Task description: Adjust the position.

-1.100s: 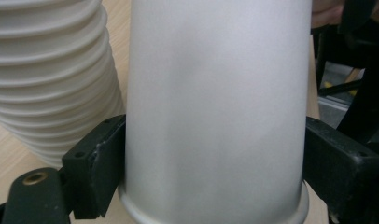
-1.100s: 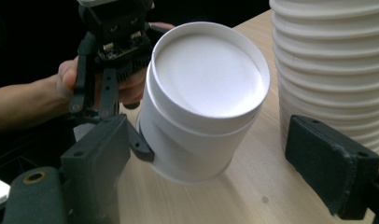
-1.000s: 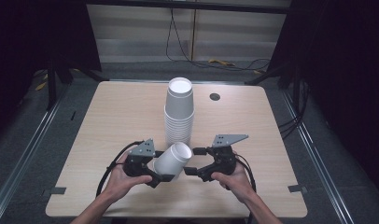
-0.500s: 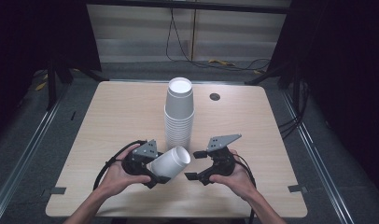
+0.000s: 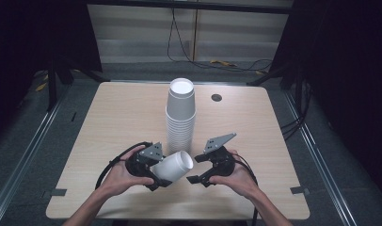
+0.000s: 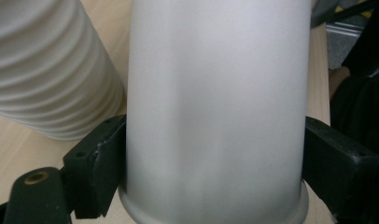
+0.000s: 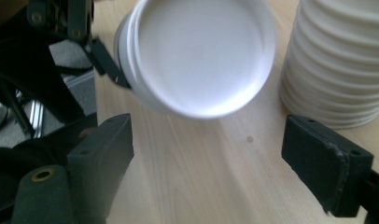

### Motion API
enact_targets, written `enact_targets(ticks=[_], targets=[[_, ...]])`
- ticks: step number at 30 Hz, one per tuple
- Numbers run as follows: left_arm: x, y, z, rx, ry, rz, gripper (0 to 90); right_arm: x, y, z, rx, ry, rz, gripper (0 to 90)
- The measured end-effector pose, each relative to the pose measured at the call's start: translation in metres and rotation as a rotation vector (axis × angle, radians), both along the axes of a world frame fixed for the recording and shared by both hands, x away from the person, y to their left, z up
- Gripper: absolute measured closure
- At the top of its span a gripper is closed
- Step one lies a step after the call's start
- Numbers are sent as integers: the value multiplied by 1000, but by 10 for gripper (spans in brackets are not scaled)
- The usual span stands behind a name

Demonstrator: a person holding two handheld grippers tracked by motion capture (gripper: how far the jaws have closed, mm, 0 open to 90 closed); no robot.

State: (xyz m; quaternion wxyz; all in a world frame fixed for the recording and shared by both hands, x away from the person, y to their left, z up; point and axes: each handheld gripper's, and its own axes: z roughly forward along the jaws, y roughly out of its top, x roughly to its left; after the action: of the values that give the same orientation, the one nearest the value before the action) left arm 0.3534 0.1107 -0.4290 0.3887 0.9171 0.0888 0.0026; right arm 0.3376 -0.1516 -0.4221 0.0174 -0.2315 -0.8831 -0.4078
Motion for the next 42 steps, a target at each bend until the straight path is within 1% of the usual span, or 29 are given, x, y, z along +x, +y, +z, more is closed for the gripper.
enact_targets(ticks=[1,4,6,8,10,11,13,14,15,16,17,18,19,21,23,24,25,26,27,28,29,31,32,33,35,36,37,38,42], targets=[[1,1,1,3,5,2,151,0,0,0,-5,4,7,172],[1,-1,-1,55,-10,1,151,2,0,1,-20,15,19,186],[2,-4,-1,65,-12,-15,151,2,1,2,-29,17,29,217],[1,-7,0,78,-10,-28,151,2,2,2,-44,12,29,216],[0,-9,2,95,-25,-37,151,2,3,3,-58,9,35,208],[0,-10,3,107,-18,-37,151,2,4,3,-75,3,35,201],[0,-9,5,114,-20,-45,151,2,5,4,-85,6,46,181],[0,-7,6,92,-8,-46,151,2,6,4,-95,8,64,166],[0,-7,7,83,-2,-54,151,2,6,4,-103,11,73,165],[-1,-8,7,98,-10,-60,151,2,6,5,-107,6,68,165],[-2,-10,7,131,-19,-62,151,3,7,4,-113,11,71,165],[-2,-13,6,149,-27,-70,151,3,7,4,-119,12,75,165],[-3,-15,6,154,-27,-80,151,4,8,4,-118,15,73,164],[-4,-18,6,155,-29,-86,151,4,10,4,-137,16,90,162],[-4,-22,6,178,-33,-102,151,4,12,5,-159,24,103,161],[-5,-23,5,191,-35,-99,151,5,14,4,-164,31,118,161],[-4,-23,5,187,-33,-94,151,5,15,4,-169,40,128,158],[-3,-23,4,182,-29,-96,151,6,17,4,-171,46,123,154],[-3,-24,4,188,-33,-102,151,6,18,3,-163,39,126,157],[-4,-25,2,195,-32,-99,151,7,18,3,-166,37,129,165],[-5,-26,1,203,-28,-108,151,6,20,3,-174,40,130,166],[-7,-29,0,220,-36,-120,151,6,22,2,-189,39,139,172],[-8,-30,0,222,-30,-117,151,6,24,2,-199,40,146,173],[-8,-30,0,225,-34,-131,151,6,25,1,-207,40,150,172],[-8,-32,-1,233,-45,-128,151,7,28,1,-217,46,156,172],[-8,-32,-2,242,-38,-133,151,7,28,2,-218,48,162,170],[-9,-33,-3,243,-42,-134,151,8,29,2,-210,49,162,168],[-10,-34,-4,247,-37,-127,151,8,30,1,-210,54,160,169],[-11,-35,-5,255,-37,-147,151,8,33,-2,-224,66,174,169]])
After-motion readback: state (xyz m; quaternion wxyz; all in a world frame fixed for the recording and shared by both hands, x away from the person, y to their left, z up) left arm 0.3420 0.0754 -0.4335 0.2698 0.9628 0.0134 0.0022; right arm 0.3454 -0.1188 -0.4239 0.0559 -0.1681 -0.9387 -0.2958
